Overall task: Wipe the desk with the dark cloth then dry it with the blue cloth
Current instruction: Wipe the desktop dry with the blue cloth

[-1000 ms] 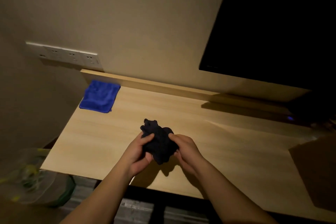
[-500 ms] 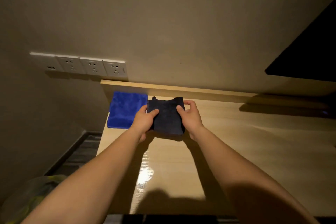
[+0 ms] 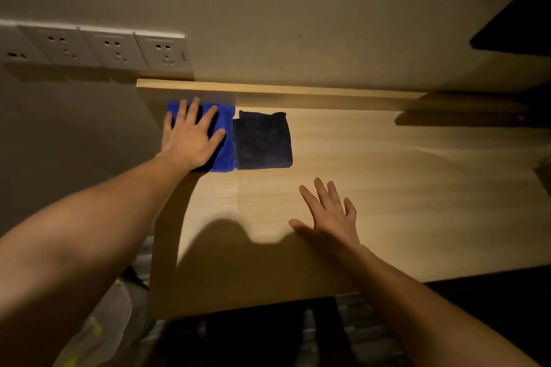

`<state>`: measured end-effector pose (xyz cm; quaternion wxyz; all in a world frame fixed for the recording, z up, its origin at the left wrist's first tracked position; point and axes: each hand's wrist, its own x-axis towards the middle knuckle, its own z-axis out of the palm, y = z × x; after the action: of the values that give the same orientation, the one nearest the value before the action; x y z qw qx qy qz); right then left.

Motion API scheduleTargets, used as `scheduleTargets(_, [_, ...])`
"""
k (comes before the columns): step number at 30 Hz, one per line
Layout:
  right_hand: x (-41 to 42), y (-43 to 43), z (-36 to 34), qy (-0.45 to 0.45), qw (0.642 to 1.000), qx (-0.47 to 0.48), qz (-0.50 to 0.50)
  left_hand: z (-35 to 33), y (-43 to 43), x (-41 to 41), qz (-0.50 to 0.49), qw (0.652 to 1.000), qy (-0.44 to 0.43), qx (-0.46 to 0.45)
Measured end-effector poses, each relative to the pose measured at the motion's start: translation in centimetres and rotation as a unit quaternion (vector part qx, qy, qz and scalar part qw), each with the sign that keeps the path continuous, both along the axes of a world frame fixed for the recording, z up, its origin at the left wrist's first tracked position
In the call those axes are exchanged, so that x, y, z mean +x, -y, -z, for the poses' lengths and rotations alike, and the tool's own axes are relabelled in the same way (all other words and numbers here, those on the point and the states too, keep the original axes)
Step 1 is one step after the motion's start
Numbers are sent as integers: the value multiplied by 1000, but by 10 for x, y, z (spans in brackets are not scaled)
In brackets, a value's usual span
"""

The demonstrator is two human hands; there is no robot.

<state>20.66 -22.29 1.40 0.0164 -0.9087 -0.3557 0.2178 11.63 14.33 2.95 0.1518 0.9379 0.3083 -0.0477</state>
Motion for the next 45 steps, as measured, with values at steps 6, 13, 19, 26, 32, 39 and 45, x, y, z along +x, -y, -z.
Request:
scheduleTargets(6, [-6, 3, 25, 102, 995, 22, -6, 26, -8, 1, -11, 999, -19, 31])
scheduleTargets(13, [-6, 7, 33, 144, 987, 66, -13, 30, -3, -2, -6, 998, -44, 48])
scheduleTargets(19, [-10, 11, 31, 131, 988, 78, -3, 30, 36, -46, -4, 998, -29, 54])
scheduleTargets(26, [-13, 12, 26, 133, 988, 81, -12, 34, 110, -117, -15, 998, -29, 60])
scheduleTargets(32, [-13, 11, 27, 128, 988, 87, -11, 36, 166, -163, -31, 997, -23, 59])
scheduleTargets(39, [-11, 10, 26, 125, 988, 88, -12, 29, 221, -197, -43, 998, -6, 46])
scheduleTargets(45, [-5, 14, 22, 78, 991, 103, -16, 9, 273, -204, -102, 983, 142, -57])
